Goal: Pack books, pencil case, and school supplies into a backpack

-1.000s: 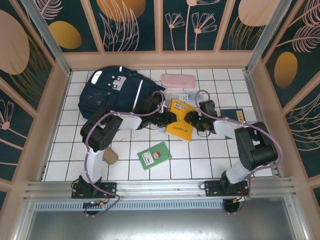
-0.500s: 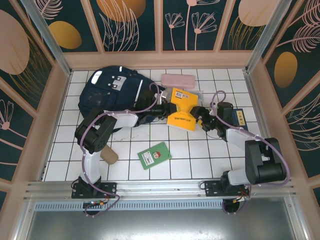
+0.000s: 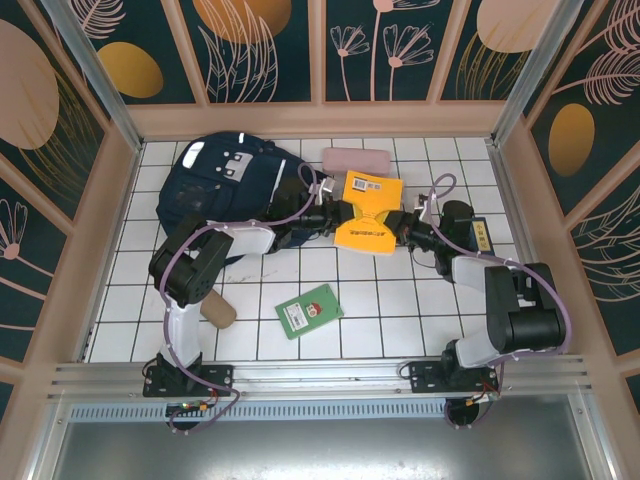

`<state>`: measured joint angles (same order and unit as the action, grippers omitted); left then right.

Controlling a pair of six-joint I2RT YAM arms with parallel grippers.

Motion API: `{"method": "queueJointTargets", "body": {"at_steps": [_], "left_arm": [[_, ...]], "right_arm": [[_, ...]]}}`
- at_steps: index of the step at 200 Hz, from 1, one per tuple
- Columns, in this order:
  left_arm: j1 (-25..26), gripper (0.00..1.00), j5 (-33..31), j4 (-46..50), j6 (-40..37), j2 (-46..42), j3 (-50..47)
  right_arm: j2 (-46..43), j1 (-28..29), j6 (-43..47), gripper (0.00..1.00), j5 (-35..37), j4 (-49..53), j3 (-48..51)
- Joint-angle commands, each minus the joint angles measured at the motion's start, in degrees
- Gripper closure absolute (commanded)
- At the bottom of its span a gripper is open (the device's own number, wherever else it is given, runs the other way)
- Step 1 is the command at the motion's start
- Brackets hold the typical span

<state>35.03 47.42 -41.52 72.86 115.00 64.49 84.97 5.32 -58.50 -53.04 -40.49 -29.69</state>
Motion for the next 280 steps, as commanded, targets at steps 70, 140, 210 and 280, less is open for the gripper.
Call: {"method": "queueJointTargets", "body": {"at_steps": [70,140,210,280], "left_arm": [[-3.4,0.42,-14.4,42.0,-31.8,-7.9,14.2],[-3.4,0.41,-54.8,69.1,-52.2,-3.5,25.5],[-3.4,0.4,-68.6,71.3,-59.3,3.4,26.9],[-3.4,1.0,-69.5,70.5,-59.6,3.5,28.1]], "right_arm": [[-5.7,-3.4,5.4,1.0,2.8,7.3,1.1],[-8.4,-3.5,8.4,1.0,6.1,12.9,0.7],[-8.5,-3.3,8.0,1.0,5.8,12.8,1.0],[-7.9,-1.4,6.6,1.0,6.2,11.2,0.2]]}}
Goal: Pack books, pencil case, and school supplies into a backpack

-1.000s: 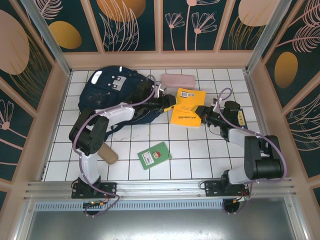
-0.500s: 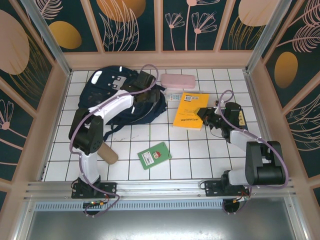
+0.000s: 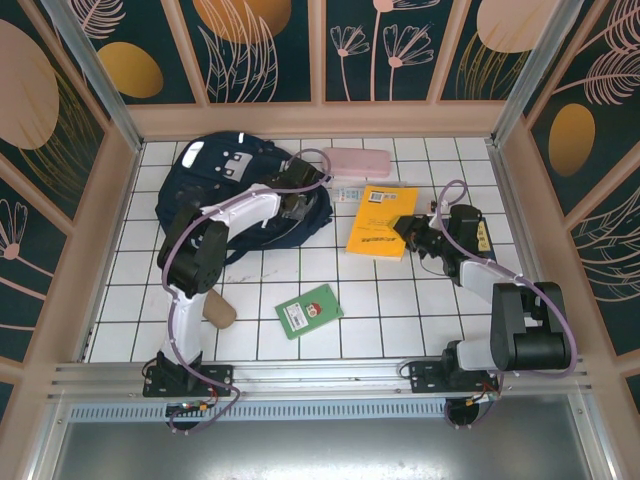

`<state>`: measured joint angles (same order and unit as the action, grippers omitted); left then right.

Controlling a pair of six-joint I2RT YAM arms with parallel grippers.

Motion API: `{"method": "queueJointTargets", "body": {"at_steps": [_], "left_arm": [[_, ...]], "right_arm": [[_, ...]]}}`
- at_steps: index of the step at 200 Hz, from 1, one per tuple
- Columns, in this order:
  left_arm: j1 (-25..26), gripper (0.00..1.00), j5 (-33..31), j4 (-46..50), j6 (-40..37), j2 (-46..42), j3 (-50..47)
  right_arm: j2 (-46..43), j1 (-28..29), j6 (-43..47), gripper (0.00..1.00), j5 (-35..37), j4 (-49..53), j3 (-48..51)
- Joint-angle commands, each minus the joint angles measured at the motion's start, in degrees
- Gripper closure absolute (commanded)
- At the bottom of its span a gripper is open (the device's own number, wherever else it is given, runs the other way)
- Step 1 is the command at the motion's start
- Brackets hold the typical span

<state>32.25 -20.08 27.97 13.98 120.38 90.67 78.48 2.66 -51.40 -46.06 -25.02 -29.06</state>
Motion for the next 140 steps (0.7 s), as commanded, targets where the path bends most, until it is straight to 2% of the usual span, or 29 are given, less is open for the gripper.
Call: {"method": "queueJointTargets", "body": {"at_steps": [1,39,86,140], "left_arm": [[-0.6,1.0,-1.9,1.0,-0.7,-2.0,2.0],[-0.8,1.0,-0.1,2.6,0.2,-8.0,5.1],[-3.4,1.0,5.5,3.8,2.9,-15.6,8.2],[-9.9,1.0,17.9,1.1,7.0,-21.8,8.6]], "right_arm": [[-1.4,1.3,-0.5,1.0,-0.7,-4.3,-0.4],[2.4,5.4,-4.6,1.0,0.4,-11.0,-2.1],[12.4,12.9,-10.0,1.0,2.4,-20.8,-9.6],[27.5,20.3,-15.0,1.0,6.4,-28.3,-23.8]]}}
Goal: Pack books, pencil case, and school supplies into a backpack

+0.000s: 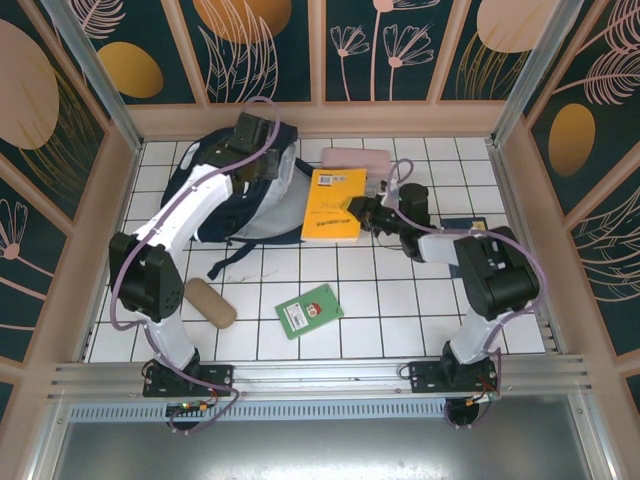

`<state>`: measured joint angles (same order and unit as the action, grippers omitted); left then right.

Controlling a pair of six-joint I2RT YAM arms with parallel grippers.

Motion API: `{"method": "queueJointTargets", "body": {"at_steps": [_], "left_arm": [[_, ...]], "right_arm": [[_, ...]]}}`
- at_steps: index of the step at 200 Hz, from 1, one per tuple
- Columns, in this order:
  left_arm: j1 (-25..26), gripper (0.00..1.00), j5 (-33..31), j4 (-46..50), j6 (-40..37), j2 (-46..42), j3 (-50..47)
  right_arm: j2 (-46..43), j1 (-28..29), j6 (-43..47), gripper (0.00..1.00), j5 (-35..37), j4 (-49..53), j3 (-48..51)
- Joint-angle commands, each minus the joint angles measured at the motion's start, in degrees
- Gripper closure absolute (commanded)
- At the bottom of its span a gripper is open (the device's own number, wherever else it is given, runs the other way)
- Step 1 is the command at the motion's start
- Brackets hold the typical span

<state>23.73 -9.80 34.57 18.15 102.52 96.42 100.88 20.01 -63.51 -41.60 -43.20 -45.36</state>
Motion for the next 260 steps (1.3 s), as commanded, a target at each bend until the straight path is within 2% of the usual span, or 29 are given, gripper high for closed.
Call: {"method": "queueJointTargets", "body": {"at_steps": [1,48,108,128,147,165,182,202,234,260], "left_arm": [[-1.5,1.0,7.8,-5.5,2.9,-4.0,2.8],[-3.8,1.0,14.8,-8.5,5.8,-8.0,2.1],[-5.1,1.0,19.9,-10.3,8.9,-7.7,3.1],[-5.1,1.0,21.1,-10.3,9.5,-7.6,3.2],[-5.1,1.0,21.6,-10.2,9.7,-7.7,2.9],[-5.0,1.0,21.2,-9.9,9.4,-8.1,2.3],[-5.0,1.0,21.1,-9.7,9.0,-8.4,1.8],[-5.0,1.0,20.8,-9.4,8.5,-8.7,1.4],[-5.1,1.0,20.6,-9.2,7.8,-8.7,1.2],[-5.1,1.0,20.3,-8.9,7.3,-8.5,1.0]], "right_arm": [[5.5,3.1,-2.9,1.0,1.9,-10.1,-7.8],[20.9,8.9,-8.0,1.0,4.5,-12.9,-24.1],[35.1,16.1,-10.5,1.0,15.0,-5.6,-43.7],[39.5,17.6,-11.8,1.0,16.9,-4.3,-50.0],[44.1,19.1,-11.1,1.0,18.0,1.3,-58.8],[48.6,20.2,-8.6,0.93,18.4,10.3,-68.8],[50.7,20.6,-6.5,0.71,18.0,18.1,-74.9],[48.7,20.5,-2.6,0.56,18.9,24.2,-74.4],[43.0,20.2,2.4,0.51,20.9,29.9,-69.3],[40.4,20.1,7.2,0.49,22.1,36.4,-68.9]]}}
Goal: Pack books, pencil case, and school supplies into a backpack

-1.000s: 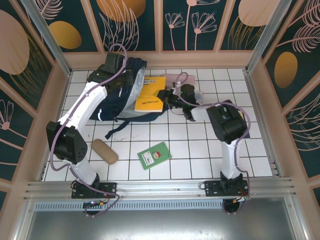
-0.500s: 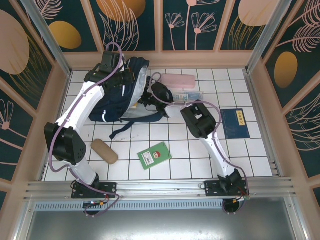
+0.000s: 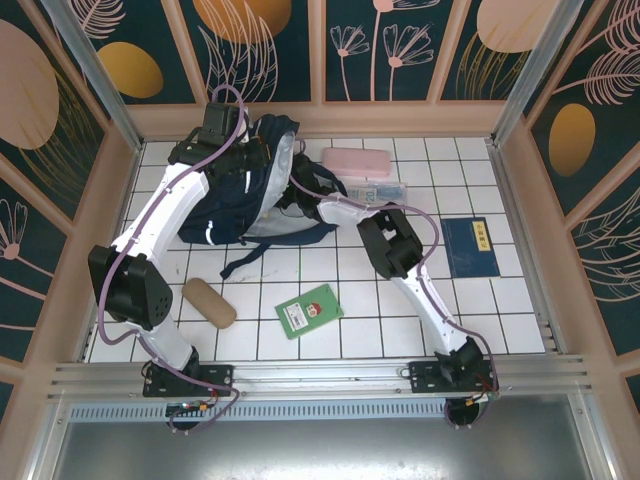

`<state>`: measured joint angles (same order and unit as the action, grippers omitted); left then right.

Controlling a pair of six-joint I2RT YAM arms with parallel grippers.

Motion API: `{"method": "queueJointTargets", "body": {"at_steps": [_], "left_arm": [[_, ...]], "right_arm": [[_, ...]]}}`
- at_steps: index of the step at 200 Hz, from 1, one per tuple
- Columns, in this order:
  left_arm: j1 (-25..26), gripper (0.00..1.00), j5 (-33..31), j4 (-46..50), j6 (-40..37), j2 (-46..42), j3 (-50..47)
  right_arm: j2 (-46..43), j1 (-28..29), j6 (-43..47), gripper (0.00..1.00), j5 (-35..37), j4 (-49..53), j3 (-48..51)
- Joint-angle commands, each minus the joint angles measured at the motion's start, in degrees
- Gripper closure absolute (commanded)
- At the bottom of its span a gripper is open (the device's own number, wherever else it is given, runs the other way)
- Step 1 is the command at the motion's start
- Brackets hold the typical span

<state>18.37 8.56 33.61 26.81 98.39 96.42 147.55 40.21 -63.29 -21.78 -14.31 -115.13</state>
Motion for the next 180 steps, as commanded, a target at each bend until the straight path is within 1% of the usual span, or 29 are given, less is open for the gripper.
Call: {"method": "queueJointTargets", "body": {"at_steps": [1,30,47,64,111,121,129,133,142,147,164,180], "left_arm": [[0.3,1.0,2.0,-7.9,-1.3,-4.4,1.0],[0.2,1.0,2.3,-8.0,-1.5,-4.3,0.5],[0.2,1.0,2.2,-7.9,-1.6,-4.4,0.4],[0.2,1.0,2.0,-8.0,-1.7,-4.5,0.2],[0.2,1.0,2.3,-8.2,-2.1,-4.4,-0.1],[0.2,1.0,2.4,-8.3,-2.1,-4.4,-0.2],[0.2,1.0,2.4,-8.3,-2.0,-4.3,-0.2],[0.2,1.0,2.5,-8.3,-2.0,-4.3,-0.1],[0.2,1.0,2.7,-8.4,-2.0,-4.2,-0.3],[0.2,1.0,2.8,-8.5,-1.9,-4.3,-0.3],[0.2,1.0,3.6,-8.7,-1.4,-4.3,-0.6],[0.2,1.0,4.5,-9.1,-1.0,-4.4,-0.8]], "right_arm": [[-6.3,-0.2,7.1,0.49,2.3,7.6,0.8],[-6.8,-0.6,8.0,0.45,1.2,9.5,1.9],[-7.0,-0.9,8.2,0.45,1.0,11.3,2.7],[-8.9,-1.0,8.8,0.48,1.6,9.9,5.7],[-12.7,-1.4,10.5,0.51,2.8,9.5,10.7],[-13.3,-1.6,10.3,0.55,2.5,8.8,12.3],[-13.5,-1.8,10.0,0.6,2.0,7.9,13.2],[-13.5,-1.9,9.7,0.64,1.6,7.4,13.5],[-13.1,-2.0,9.3,0.78,0.5,6.1,14.0],[-12.9,-2.1,8.9,0.83,0.0,5.7,14.0],[-11.2,-1.9,8.2,0.9,-1.7,4.5,12.4],[-8.2,-1.4,7.8,0.97,-4.2,4.1,8.4]]}}
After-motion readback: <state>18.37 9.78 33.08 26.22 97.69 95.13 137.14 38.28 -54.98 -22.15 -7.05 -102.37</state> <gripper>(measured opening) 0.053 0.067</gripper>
